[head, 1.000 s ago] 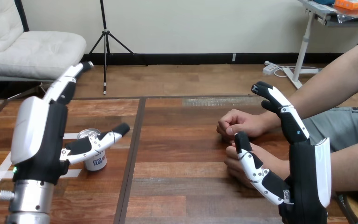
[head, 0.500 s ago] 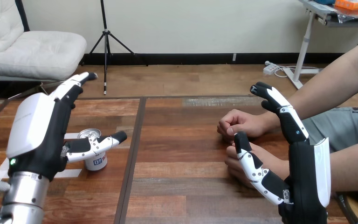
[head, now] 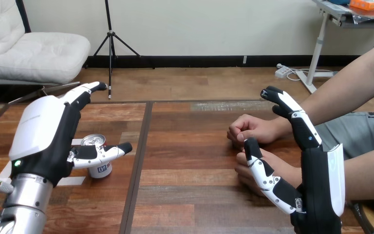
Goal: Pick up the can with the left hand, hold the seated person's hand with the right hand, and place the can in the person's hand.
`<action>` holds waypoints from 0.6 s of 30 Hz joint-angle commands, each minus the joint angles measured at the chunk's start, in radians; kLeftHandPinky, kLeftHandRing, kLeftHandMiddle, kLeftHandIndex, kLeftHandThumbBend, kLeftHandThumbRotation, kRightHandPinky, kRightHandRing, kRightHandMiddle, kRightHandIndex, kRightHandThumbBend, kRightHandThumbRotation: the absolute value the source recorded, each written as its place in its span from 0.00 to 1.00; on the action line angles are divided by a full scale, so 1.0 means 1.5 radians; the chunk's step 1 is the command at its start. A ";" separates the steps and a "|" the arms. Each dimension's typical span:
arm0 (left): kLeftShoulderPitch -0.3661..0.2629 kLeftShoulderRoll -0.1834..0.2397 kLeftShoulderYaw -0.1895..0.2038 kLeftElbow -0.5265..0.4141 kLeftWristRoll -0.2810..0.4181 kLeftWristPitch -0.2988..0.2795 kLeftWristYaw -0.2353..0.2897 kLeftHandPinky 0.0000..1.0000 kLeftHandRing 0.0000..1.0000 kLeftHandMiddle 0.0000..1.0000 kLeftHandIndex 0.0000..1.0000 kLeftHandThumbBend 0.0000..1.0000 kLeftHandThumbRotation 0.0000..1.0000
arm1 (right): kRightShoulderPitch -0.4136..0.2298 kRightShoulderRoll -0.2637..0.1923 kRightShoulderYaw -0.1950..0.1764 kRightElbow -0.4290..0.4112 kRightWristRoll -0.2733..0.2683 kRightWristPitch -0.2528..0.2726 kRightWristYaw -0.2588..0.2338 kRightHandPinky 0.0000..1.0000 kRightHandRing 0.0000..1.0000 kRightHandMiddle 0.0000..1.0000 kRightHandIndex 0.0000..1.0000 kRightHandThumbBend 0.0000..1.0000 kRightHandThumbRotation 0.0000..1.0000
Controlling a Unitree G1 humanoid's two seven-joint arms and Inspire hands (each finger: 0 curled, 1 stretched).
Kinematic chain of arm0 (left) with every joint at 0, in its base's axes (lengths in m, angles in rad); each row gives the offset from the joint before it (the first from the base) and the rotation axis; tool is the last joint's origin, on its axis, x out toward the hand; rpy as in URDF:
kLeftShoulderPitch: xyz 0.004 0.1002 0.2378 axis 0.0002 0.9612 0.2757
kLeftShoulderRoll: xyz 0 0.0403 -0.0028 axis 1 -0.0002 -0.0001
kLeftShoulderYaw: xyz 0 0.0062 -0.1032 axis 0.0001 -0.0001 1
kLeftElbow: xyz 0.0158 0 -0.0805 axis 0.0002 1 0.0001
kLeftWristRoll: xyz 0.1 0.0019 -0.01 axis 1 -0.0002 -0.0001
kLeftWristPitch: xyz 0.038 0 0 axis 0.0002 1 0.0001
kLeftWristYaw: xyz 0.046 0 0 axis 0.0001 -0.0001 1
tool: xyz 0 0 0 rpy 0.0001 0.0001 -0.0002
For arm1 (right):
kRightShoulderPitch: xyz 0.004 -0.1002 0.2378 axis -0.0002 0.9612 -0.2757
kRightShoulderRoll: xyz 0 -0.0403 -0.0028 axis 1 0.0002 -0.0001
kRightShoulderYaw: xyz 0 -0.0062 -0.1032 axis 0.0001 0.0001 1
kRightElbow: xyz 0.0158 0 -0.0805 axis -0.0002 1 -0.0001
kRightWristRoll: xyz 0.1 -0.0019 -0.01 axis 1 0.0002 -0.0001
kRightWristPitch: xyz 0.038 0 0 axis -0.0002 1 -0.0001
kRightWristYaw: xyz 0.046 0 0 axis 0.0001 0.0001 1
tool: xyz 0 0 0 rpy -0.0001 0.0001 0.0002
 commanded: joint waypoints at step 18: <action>-0.083 0.043 -0.040 0.029 0.011 0.032 0.011 0.71 0.80 0.85 0.84 0.89 0.24 | -0.032 0.002 -0.010 -0.002 0.007 0.006 0.002 0.79 0.85 0.86 0.79 0.33 0.24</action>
